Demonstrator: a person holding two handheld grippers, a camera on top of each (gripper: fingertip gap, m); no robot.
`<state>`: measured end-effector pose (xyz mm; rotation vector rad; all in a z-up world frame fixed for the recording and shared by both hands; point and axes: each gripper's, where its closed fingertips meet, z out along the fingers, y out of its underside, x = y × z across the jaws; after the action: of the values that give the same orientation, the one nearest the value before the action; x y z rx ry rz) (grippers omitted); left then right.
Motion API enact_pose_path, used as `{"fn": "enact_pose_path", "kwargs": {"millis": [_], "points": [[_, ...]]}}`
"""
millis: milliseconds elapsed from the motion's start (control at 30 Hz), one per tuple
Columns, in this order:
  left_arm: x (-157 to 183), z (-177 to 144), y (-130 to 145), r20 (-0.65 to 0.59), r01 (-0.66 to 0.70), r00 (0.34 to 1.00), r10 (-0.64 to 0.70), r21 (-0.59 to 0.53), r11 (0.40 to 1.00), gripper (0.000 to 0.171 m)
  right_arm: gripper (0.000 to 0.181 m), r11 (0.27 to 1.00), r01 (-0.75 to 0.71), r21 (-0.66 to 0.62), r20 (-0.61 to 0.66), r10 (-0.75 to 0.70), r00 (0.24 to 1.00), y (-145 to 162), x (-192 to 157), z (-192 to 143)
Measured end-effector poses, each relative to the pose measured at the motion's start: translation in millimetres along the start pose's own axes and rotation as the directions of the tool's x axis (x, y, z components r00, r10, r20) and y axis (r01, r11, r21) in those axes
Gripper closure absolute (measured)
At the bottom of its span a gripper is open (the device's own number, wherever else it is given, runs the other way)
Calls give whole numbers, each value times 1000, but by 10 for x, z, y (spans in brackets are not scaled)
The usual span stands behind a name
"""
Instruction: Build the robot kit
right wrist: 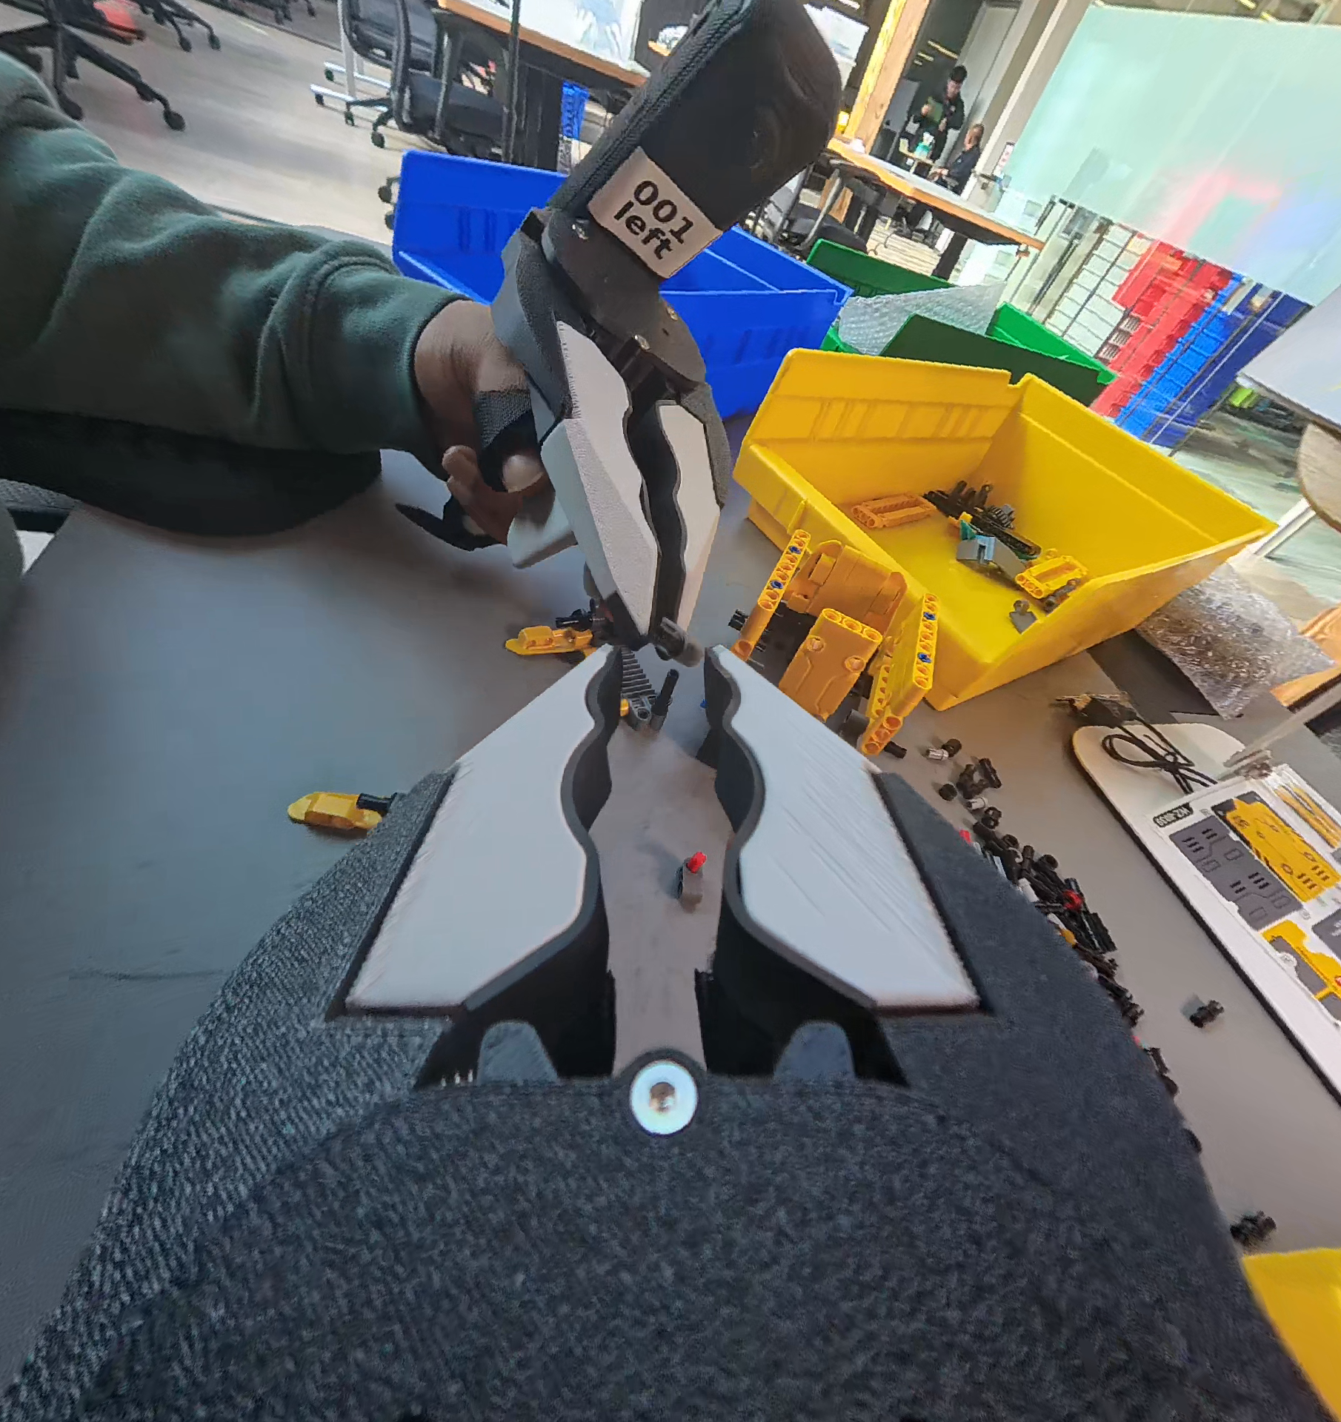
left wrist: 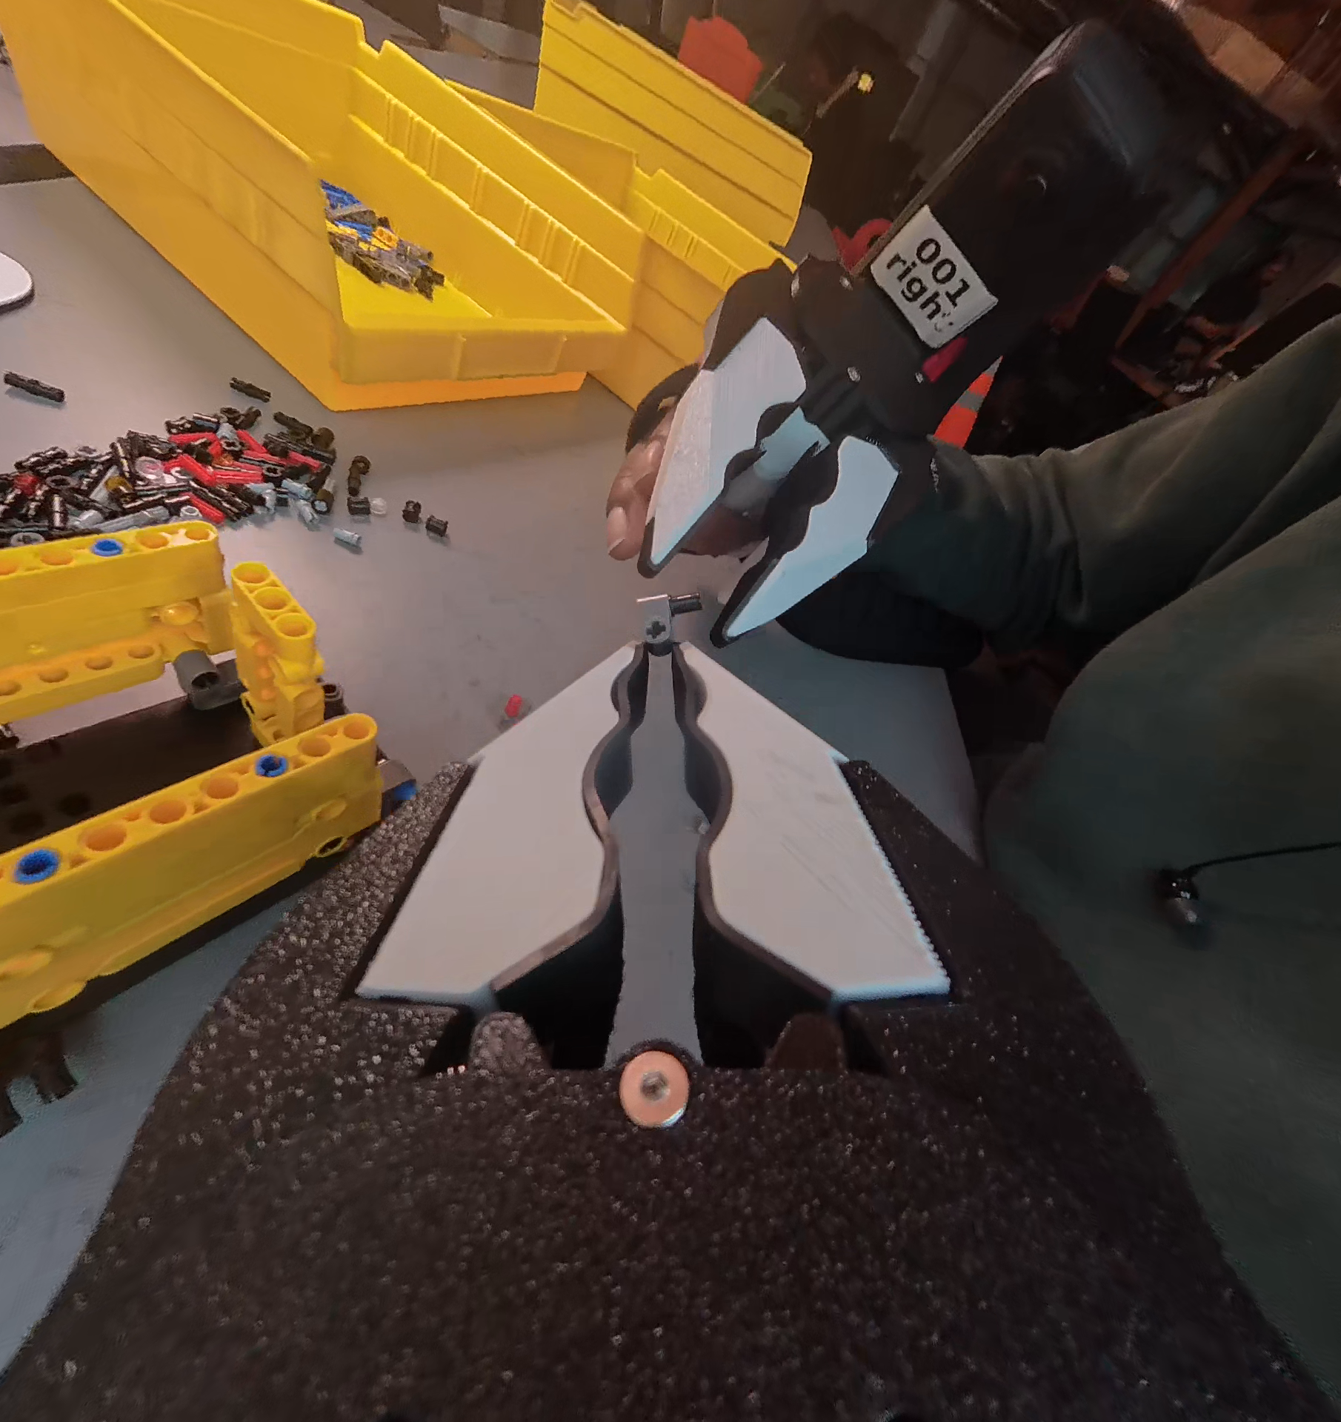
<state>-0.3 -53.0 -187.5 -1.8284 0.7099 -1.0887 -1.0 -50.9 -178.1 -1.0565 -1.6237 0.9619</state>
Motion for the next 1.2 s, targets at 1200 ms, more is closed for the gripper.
{"fn": "enact_pose_path", "kwargs": {"millis": [1200], "points": [[303, -15, -150, -180, 34, 984, -15, 101, 994, 160, 175, 982, -125, 138, 125, 108, 986, -219, -128, -76]]}}
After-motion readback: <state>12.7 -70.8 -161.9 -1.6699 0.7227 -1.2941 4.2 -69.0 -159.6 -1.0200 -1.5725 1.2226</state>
